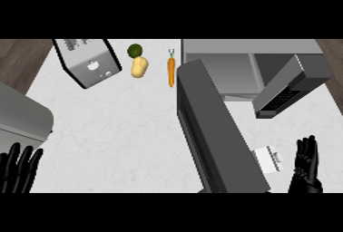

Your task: Pick up the milk, place it into the microwave and close the microwave

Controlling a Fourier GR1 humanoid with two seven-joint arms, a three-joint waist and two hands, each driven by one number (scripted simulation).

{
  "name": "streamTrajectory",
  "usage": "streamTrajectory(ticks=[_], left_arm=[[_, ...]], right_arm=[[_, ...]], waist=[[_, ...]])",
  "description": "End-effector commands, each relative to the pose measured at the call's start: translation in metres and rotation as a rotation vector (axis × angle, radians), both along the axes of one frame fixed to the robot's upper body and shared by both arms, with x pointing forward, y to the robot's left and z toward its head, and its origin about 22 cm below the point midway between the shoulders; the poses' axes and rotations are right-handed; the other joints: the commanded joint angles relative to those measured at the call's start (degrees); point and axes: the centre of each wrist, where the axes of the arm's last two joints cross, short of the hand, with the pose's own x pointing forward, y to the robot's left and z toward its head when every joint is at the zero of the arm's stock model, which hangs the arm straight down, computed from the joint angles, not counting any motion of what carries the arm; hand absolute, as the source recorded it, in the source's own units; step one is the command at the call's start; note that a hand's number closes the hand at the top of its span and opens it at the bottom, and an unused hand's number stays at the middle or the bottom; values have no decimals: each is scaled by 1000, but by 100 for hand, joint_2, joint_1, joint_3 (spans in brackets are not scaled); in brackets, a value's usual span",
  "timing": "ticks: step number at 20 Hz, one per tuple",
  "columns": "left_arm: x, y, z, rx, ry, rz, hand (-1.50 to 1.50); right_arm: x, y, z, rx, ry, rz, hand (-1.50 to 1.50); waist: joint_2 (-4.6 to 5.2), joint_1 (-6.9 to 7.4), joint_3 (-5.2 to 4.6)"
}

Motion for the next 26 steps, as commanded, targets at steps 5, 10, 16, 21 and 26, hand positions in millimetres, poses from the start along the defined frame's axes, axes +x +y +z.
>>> streamTrajectory(ticks=[5,10,16,21,26], left_arm=[[-5,-14,0,6,8,13,-150],[-2,-8,16,10,-30,24,-150],[-14,3,0,-16,-3,1,-150],[-5,13,15,1,-9,-1,-150],[-15,-2,-4,-3,2,16,-150]], right_arm=[[1,-42,-12,-31,79,9,-150],[-10,-38,-53,6,103,24,-150],[0,-66,-84,-14,130,-2,-150],[6,-82,-84,-9,164,6,-150],[12,-48,-104,21,200,76,-150]], waist=[[10,9,2],[12,8,5],[13,35,5],[14,15,4],[13,37,4]])
